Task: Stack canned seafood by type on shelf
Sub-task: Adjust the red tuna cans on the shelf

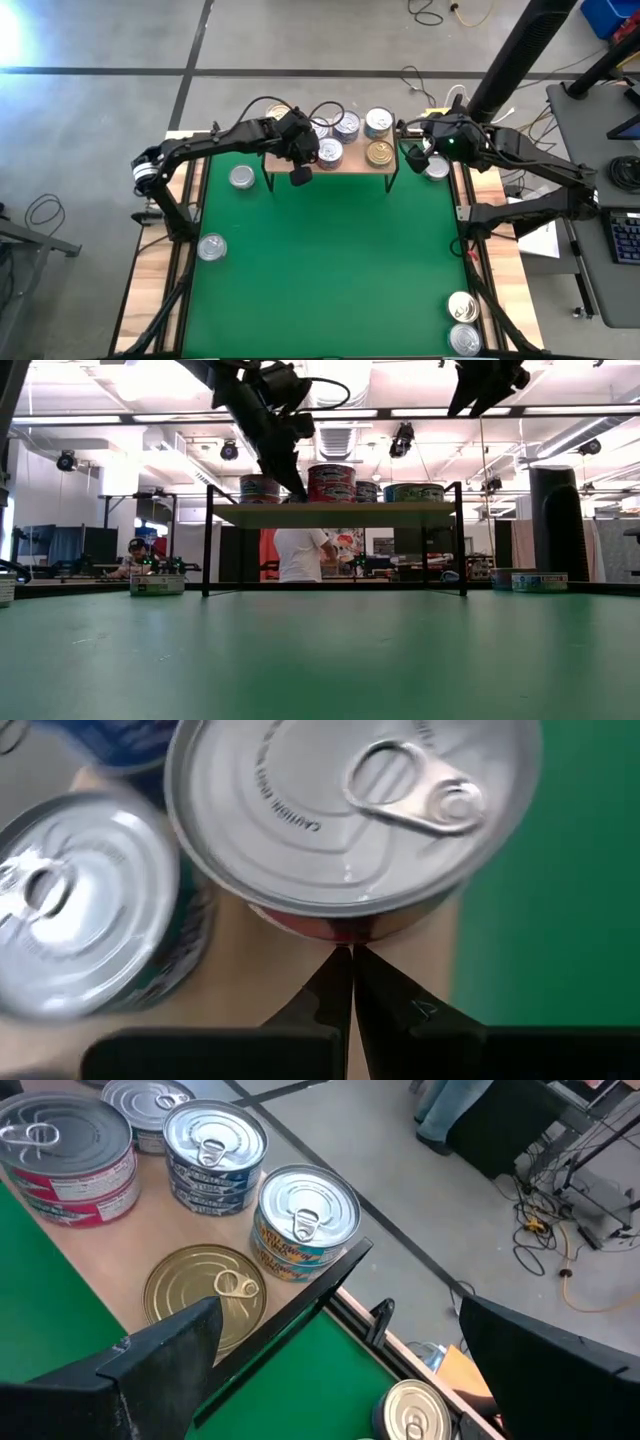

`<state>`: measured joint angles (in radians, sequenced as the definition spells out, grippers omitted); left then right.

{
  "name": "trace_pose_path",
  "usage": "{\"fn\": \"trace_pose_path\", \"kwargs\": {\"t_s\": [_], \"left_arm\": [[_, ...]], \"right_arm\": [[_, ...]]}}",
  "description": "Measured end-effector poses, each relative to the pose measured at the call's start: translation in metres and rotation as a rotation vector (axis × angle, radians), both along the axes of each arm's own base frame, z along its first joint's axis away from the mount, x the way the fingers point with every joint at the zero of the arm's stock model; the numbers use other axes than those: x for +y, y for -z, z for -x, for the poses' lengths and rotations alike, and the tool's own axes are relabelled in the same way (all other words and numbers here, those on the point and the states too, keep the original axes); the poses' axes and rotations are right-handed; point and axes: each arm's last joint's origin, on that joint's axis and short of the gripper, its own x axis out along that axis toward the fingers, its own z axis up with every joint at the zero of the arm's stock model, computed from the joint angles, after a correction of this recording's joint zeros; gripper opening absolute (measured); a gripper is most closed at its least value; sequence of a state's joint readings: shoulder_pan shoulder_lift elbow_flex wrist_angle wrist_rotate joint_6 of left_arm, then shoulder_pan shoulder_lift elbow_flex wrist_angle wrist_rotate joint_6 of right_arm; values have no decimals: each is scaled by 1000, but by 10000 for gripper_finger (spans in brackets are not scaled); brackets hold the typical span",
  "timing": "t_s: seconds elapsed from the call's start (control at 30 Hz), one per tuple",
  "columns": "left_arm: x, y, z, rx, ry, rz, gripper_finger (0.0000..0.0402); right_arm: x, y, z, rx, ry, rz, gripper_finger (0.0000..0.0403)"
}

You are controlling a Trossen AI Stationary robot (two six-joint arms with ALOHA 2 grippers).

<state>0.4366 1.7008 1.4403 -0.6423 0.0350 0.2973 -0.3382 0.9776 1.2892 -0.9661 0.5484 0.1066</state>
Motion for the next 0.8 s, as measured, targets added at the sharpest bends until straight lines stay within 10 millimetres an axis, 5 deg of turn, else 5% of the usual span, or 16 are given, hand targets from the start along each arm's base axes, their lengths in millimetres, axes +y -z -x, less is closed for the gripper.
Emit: {"fn": "trace_pose_path", "kwargs": {"t_s": [0.8], "left_arm": [[2,-9,-10,-150,39,-15,0]], "right_arm": [[-6,20,-23,79,-31,-115,400]]}}
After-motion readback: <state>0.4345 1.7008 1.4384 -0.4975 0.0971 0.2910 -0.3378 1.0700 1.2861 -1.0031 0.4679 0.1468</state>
